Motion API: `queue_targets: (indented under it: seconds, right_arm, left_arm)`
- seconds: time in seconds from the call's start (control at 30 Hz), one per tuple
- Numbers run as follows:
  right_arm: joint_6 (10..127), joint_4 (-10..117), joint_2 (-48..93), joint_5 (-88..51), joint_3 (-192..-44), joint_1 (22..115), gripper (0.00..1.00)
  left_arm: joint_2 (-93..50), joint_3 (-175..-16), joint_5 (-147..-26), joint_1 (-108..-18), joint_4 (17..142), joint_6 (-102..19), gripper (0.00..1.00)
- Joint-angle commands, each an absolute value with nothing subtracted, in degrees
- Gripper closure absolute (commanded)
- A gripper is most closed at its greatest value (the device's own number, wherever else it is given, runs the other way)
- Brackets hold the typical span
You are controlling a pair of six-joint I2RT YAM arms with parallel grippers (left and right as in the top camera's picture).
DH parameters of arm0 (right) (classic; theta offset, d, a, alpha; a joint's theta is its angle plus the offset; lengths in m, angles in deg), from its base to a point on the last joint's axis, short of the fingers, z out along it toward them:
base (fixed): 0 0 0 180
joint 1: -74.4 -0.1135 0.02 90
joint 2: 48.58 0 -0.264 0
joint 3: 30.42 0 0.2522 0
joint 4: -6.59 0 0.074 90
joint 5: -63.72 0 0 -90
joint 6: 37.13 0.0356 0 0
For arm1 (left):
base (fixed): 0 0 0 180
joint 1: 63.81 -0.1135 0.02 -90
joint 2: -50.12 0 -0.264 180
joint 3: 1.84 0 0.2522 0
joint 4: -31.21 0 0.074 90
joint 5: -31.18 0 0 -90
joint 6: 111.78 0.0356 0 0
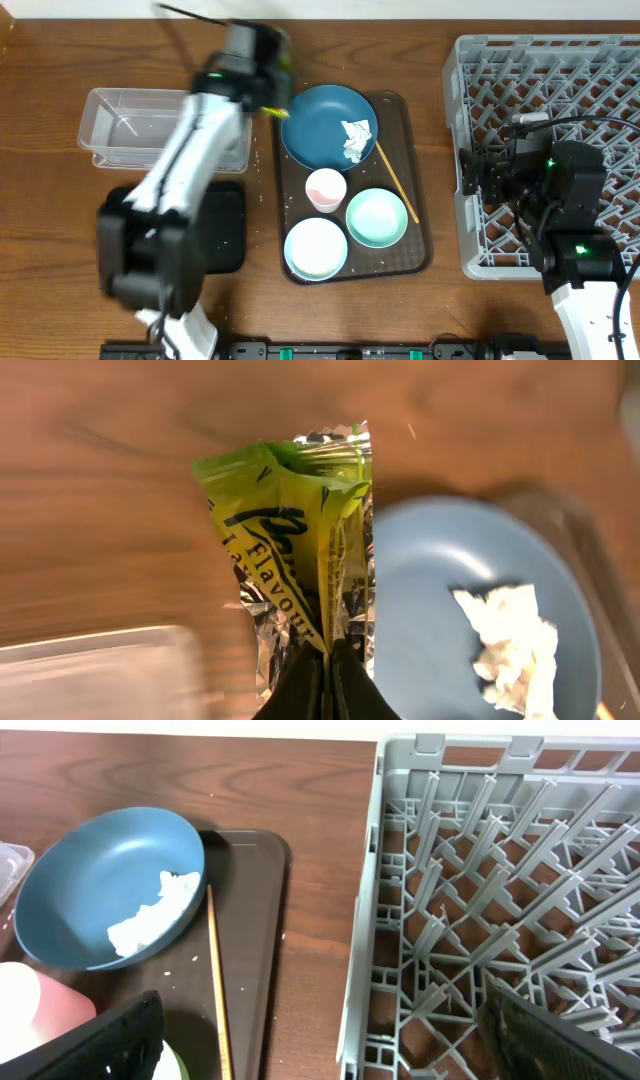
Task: Sort waste into correct bins and load items into the dishwasher rack
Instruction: 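Lift the yellow wrapper and drop it into the clear container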
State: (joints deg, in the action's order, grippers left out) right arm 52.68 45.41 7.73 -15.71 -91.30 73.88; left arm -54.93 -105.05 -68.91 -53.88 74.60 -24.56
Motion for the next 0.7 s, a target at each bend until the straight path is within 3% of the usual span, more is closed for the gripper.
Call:
queue_targets:
  seconds: [0.0,0.37,0.43,0.53,0.67]
  right_arm:
    - [53.69,45.46,7.84,-15.32,-92.52,73.4,0.01]
    - [53.71,45.48,7.84,-15.29,-92.52,73.4,0.01]
    - [53.71,45.48,7.84,-15.29,-92.52,73.4,0.01]
    - [53.71,45.5,7.84,-15.29,-92.52,73.4,0.01]
    - [53.71,45.5,7.84,-15.29,-92.52,73.4,0.01]
  left_arm:
    - [-51.76,-105.31,-68.18,-58.34,76.08,-24.24,0.94]
    - [-54.39,-105.27,-68.18,-69.11,87.12,-24.24,0.92]
    - [-55.08,-105.27,-68.21,-70.01,88.5,-24.24,0.86]
    - [-55.67,-105.27,-68.21,-70.67,89.5,-24.24,0.62]
    - [-55.35,-105.29,-68.73,-70.51,89.31,-24.21,0.55]
